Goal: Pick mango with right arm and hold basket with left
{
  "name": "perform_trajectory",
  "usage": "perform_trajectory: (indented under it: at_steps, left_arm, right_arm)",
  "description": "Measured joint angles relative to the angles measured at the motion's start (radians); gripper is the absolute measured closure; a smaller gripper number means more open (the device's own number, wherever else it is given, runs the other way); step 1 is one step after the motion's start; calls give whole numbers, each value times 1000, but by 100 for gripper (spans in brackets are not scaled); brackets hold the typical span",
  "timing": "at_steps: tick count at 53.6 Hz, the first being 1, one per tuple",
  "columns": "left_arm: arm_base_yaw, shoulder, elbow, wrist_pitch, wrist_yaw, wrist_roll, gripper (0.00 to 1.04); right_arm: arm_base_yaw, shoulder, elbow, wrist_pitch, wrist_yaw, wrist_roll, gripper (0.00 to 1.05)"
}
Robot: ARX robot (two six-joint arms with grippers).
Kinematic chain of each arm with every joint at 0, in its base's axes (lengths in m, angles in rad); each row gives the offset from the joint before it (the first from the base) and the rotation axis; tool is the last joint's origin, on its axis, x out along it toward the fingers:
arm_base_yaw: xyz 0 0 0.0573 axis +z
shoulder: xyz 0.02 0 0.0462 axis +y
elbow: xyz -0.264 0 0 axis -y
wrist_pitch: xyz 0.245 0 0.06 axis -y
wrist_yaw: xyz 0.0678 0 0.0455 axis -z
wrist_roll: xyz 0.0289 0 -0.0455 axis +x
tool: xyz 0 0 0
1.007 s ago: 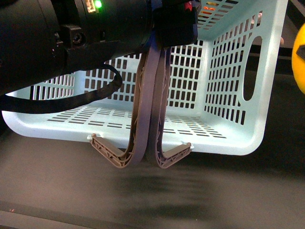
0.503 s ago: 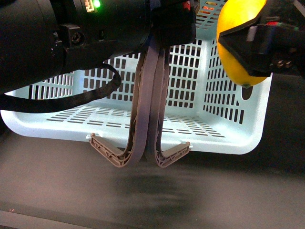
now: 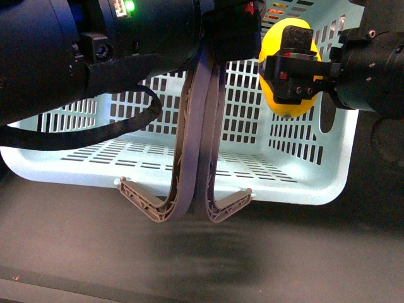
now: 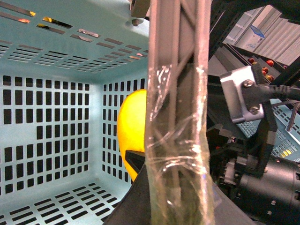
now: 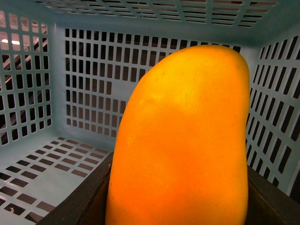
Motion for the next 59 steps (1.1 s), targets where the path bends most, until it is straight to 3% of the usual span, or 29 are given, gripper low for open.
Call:
perform_trajectory:
  at_steps: [2, 17, 33, 46, 59]
  left_arm:
    - [0, 0, 0, 0, 0, 0, 95]
    - [0, 0, 0, 0, 2, 0, 95]
    - [0, 5, -5, -4, -2, -3, 95]
    - [0, 5, -5, -4, 0, -3, 95]
    - [0, 5, -5, -4, 0, -4, 95]
  right_arm:
    - [3, 7, 6, 1, 4, 0, 44]
    - [2, -17, -1, 50, 64, 21, 6]
    - [-82, -299, -178, 79, 167, 57, 8]
    - [-222, -677, -394, -59, 187, 104, 8]
    - [-272, -1013, -553, -286, 222, 121, 8]
